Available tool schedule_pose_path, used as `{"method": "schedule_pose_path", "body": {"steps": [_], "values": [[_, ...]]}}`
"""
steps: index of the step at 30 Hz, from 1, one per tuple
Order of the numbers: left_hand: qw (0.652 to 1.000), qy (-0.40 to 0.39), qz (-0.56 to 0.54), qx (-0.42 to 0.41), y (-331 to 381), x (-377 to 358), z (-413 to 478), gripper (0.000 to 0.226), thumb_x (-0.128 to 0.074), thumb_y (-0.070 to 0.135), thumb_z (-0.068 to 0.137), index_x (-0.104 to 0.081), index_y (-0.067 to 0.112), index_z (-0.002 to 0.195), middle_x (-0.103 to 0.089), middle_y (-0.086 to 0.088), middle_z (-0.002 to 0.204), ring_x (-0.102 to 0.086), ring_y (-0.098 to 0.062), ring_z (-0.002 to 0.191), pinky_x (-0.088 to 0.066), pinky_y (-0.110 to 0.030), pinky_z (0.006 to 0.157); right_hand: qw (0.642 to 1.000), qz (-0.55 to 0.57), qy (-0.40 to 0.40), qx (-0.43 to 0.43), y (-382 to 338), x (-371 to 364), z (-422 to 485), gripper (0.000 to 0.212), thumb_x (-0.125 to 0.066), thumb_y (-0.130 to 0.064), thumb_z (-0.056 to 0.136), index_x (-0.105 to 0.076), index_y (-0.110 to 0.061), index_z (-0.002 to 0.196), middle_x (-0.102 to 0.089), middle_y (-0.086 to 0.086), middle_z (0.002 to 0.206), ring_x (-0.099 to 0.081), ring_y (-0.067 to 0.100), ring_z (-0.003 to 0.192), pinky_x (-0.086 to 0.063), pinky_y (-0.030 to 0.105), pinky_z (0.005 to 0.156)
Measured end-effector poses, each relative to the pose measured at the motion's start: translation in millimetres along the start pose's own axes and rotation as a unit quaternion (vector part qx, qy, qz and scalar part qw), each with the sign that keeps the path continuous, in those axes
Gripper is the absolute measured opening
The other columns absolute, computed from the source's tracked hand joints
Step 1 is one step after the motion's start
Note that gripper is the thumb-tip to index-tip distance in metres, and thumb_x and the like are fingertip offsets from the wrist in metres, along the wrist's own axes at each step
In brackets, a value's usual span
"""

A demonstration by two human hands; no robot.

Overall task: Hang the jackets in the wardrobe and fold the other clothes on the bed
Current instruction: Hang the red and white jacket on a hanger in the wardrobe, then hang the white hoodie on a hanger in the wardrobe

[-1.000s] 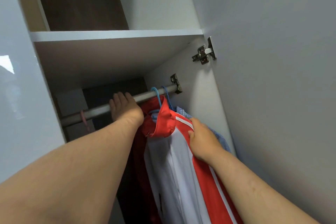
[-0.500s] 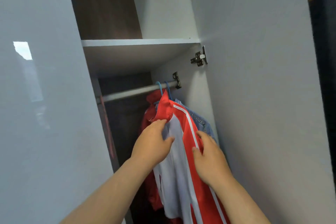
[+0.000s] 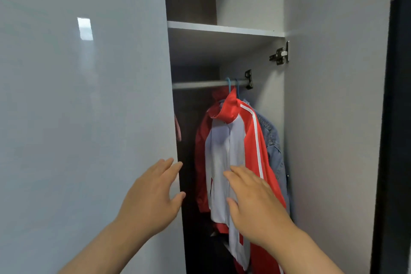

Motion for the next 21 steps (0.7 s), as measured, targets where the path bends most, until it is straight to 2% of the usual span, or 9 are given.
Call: {"method": "schedule_pose_path", "body": {"steps": [2,4,10,17,21], "values": [[1.0,-0.01,-0.002,0.011,-5.7,-2.4,-16.3,0.071,-0.048,0.053,0.095,-0.014,0.038,0.155,-0.011,0.014,0.163,-0.009,-0.008,0.15,-0.015,-0.027,0.119,0.999,0.022,-0.045,0.009,-6.4,-10.4,-9.4,0.057,-0.049,-0.031,0.098,-0.028,-0.029,0.151,-0.026,-0.01,0.155,-0.019,0.011,0.146,-0.001,0.019,0.11],[1.0,-0.02,0.0,0.018,-11.1,-6.2,-30.8,0.07,-0.046,0.055,0.095,-0.013,0.038,0.155,-0.008,0.014,0.163,-0.006,-0.008,0.151,-0.013,-0.026,0.119,0.997,0.026,-0.065,0.015,-13.0,-17.3,-14.1,0.058,-0.048,-0.032,0.099,-0.024,-0.032,0.152,-0.023,-0.012,0.156,-0.015,0.009,0.146,0.005,0.016,0.108],[0.999,-0.018,0.017,0.041,-44.5,-4.9,-57.8,0.068,-0.042,0.059,0.094,-0.016,0.039,0.154,-0.008,0.016,0.163,-0.003,-0.005,0.15,-0.011,-0.023,0.119,0.994,0.046,-0.093,0.031,-37.6,-34.8,-3.8,0.06,-0.046,-0.034,0.1,-0.019,-0.033,0.154,-0.015,-0.013,0.161,-0.008,0.009,0.15,-0.003,0.024,0.118],[0.992,-0.021,0.057,0.107,-110.3,19.2,-89.1,0.074,-0.047,0.056,0.092,-0.018,0.032,0.155,-0.011,0.014,0.162,-0.009,-0.005,0.15,-0.009,-0.018,0.116,0.988,0.077,-0.113,0.066,-86.3,-65.5,21.9,0.059,-0.044,-0.033,0.102,-0.018,-0.032,0.155,-0.014,-0.013,0.162,-0.003,0.006,0.15,0.005,0.016,0.111],[0.984,-0.034,0.069,0.162,-143.6,30.3,-115.7,0.076,-0.056,0.052,0.09,-0.025,0.027,0.154,-0.018,0.01,0.161,-0.017,-0.009,0.149,-0.014,-0.023,0.115,0.974,0.133,-0.15,0.103,-123.6,-90.0,33.9,0.059,-0.043,-0.033,0.102,-0.017,-0.032,0.155,-0.011,-0.014,0.163,-0.002,0.003,0.15,0.006,0.012,0.11]]}}
Point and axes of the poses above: each hand's wrist, its own z-axis towards the middle knuckle, its own x-axis out of the back of the hand, y = z × x, the point moved 3 cm from there along z, towards the middle knuckle
